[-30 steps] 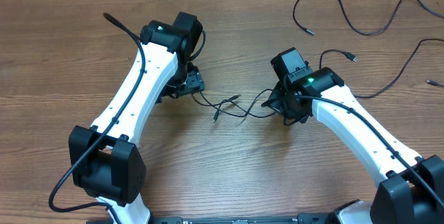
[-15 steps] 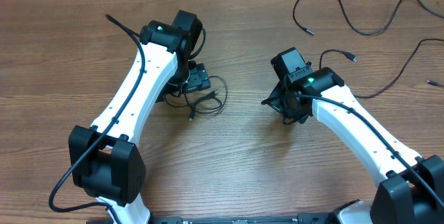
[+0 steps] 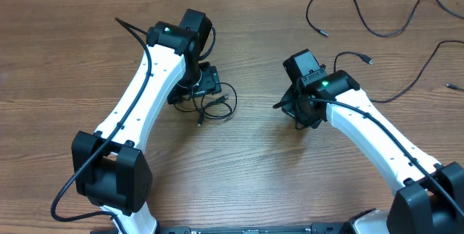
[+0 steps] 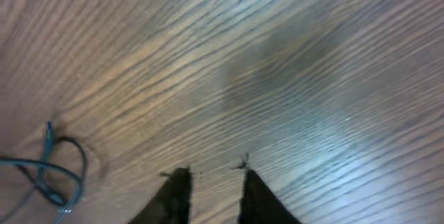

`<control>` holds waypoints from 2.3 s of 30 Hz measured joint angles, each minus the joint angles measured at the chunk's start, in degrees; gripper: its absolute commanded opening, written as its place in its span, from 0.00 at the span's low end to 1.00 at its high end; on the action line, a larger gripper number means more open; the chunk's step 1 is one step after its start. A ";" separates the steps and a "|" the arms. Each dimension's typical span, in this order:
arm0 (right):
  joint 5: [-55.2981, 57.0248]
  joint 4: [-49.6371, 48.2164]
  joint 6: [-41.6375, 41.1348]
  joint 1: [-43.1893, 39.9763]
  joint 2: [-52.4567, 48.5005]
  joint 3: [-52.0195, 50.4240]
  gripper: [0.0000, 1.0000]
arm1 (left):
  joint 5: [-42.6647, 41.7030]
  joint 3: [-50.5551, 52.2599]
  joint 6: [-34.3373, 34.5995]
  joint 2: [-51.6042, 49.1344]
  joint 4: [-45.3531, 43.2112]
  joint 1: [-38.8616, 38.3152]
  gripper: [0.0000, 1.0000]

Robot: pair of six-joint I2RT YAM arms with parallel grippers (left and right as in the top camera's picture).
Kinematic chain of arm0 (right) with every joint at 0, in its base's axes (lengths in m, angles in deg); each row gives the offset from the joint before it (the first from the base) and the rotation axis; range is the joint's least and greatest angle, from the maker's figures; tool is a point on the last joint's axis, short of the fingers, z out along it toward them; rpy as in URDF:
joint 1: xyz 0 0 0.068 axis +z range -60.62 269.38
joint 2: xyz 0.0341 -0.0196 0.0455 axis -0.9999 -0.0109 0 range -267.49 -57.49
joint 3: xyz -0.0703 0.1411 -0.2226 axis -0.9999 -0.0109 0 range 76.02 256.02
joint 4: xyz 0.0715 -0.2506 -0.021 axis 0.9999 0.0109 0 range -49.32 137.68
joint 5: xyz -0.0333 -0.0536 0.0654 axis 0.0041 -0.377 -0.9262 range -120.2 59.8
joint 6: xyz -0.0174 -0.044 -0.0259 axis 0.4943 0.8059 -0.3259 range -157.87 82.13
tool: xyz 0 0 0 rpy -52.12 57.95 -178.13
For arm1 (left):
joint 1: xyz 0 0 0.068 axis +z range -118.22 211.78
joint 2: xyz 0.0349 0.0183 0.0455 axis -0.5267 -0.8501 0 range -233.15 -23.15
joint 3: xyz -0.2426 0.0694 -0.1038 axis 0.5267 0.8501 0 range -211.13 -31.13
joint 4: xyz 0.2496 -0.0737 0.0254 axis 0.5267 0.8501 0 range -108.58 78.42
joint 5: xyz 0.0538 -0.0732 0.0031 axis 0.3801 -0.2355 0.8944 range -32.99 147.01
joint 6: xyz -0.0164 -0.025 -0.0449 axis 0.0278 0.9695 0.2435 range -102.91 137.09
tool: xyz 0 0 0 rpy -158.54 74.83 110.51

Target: Untangle cables

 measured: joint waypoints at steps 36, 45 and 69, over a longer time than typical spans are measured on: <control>-3.21 0.24 3.45 0.02 0.00 0.00 0.38 | -10.14 4.61 -10.47 -0.83 -3.48 -3.19 0.04; -3.32 0.11 3.45 0.02 -0.02 0.00 0.39 | -14.10 -21.94 -12.85 1.01 7.48 -2.91 0.04; -8.33 -0.20 7.28 0.02 -0.04 0.00 0.38 | -33.66 -14.27 -13.05 0.11 9.05 7.06 0.04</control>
